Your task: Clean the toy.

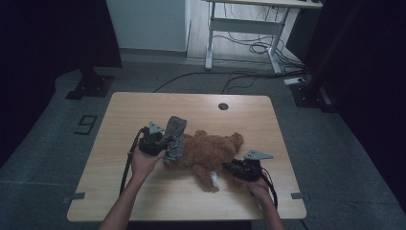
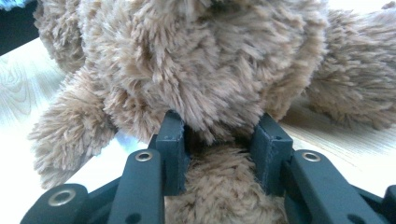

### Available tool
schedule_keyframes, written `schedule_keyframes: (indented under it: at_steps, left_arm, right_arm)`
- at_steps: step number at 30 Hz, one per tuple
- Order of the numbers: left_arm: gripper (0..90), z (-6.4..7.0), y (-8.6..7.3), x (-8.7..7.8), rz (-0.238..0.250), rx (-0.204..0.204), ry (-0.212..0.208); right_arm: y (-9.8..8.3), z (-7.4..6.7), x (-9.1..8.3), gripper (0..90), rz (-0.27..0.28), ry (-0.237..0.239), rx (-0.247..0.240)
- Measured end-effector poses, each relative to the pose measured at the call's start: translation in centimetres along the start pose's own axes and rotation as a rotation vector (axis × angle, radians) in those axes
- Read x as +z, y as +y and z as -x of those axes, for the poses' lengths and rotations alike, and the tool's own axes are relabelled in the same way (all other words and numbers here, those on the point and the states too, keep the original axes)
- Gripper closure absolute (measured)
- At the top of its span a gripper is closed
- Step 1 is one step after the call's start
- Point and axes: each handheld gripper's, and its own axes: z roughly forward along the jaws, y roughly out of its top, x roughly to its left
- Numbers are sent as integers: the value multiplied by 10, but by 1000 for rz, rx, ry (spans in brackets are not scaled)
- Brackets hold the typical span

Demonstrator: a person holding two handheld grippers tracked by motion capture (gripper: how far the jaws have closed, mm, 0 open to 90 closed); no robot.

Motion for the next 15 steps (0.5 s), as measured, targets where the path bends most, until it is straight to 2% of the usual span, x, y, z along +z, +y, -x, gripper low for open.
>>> schedule_keyframes:
  at_steps: [3, 8, 11, 15]
  left_arm:
    - [780, -5, -9, 0, -12, -12, 5]
    - [781, -16, -29, 7, -65, -35, 24]
    - [781, -17, -44, 15, -84, -48, 6]
    - [781, -20, -56, 26, -118, -68, -2]
  right_arm:
    - [0, 0, 0, 610, -3, 2, -3]
    - [0, 0, 1, 611, -4, 1, 0]
    - [-1, 0, 1, 612, -3, -1, 4]
    - [0, 1, 4, 615, 8, -3, 17]
